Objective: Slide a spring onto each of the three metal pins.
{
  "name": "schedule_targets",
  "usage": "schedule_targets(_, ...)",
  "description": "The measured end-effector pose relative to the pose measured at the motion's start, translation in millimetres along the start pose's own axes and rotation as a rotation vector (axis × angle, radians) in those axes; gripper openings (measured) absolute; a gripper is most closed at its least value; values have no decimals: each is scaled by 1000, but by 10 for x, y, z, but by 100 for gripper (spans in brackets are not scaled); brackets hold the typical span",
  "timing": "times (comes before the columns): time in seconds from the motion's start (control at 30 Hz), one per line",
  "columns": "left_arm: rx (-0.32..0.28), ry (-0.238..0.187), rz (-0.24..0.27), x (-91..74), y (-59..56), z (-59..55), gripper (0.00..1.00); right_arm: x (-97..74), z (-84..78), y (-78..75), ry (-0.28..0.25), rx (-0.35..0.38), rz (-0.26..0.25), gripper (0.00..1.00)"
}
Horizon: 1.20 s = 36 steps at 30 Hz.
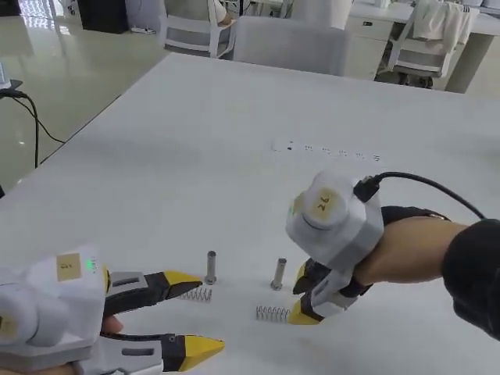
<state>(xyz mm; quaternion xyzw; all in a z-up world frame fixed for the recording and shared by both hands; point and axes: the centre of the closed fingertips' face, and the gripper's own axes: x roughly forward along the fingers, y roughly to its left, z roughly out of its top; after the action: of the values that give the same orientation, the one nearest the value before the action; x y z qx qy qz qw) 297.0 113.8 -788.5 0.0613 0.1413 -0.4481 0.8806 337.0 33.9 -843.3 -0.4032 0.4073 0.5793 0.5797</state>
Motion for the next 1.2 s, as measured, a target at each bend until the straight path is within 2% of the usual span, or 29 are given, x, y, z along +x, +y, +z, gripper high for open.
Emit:
schedule_targets(0.3, 1, 4, -8, 16, -7, -3, 40, 160, -85, -19, 28, 2, 3, 15)
schedule_targets(0.77, 7, 9, -19, 35, -18, 9, 39, 238, -92, -16, 48, -24, 5, 12)
schedule_targets(1.03, 15, 11, -27, 43, -35, 16, 39, 218, -100, -32, 44, -46, -14, 8)
schedule_targets(1.2, 25, 19, -41, 68, -54, 33, 38, 99, -61, 29, 34, -55, -9, 8)
